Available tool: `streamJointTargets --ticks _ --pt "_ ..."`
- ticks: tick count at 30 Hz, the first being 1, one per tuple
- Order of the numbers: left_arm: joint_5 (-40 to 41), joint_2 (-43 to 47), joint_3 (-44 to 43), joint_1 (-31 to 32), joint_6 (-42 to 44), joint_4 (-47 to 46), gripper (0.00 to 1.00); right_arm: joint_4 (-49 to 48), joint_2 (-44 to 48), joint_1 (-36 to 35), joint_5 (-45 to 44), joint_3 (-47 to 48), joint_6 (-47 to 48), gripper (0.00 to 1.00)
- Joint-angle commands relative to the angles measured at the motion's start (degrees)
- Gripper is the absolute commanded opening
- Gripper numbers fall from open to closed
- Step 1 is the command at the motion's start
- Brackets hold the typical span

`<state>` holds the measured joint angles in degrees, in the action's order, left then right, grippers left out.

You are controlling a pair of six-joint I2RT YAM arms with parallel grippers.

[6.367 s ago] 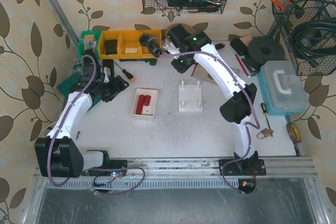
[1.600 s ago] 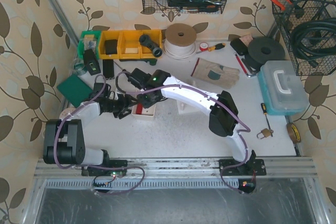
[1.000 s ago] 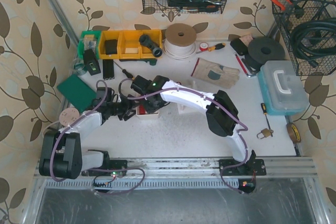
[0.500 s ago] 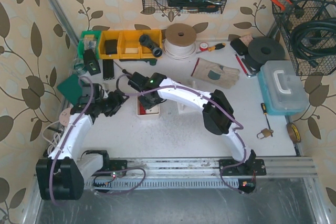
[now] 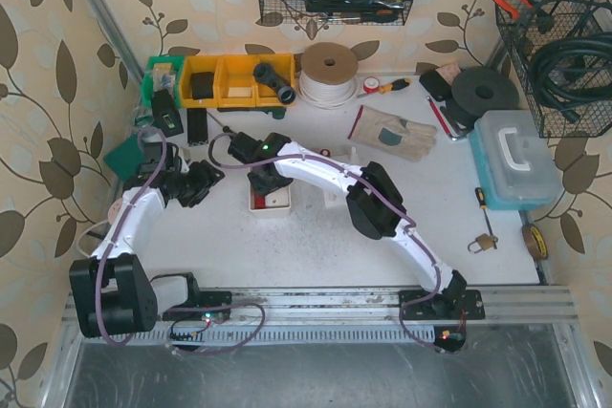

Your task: Install the large spring

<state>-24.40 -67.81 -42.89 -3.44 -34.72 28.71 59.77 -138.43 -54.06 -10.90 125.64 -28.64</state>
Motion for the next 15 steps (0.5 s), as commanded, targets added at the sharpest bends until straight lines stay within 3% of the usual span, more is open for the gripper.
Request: streamJointTargets --ticks 1,15 --pt "-1.1 -0.3 -2.2 -0.6 2.2 0.4 0.71 2.0 -2.0 0.7 -3.1 1.7 -4.4 0.44" --pt "-2.8 0.5 -0.7 -0.6 1.7 -0.5 0.71 1.5 -6.0 1.8 -3.3 3.6 -6.4 0.44"
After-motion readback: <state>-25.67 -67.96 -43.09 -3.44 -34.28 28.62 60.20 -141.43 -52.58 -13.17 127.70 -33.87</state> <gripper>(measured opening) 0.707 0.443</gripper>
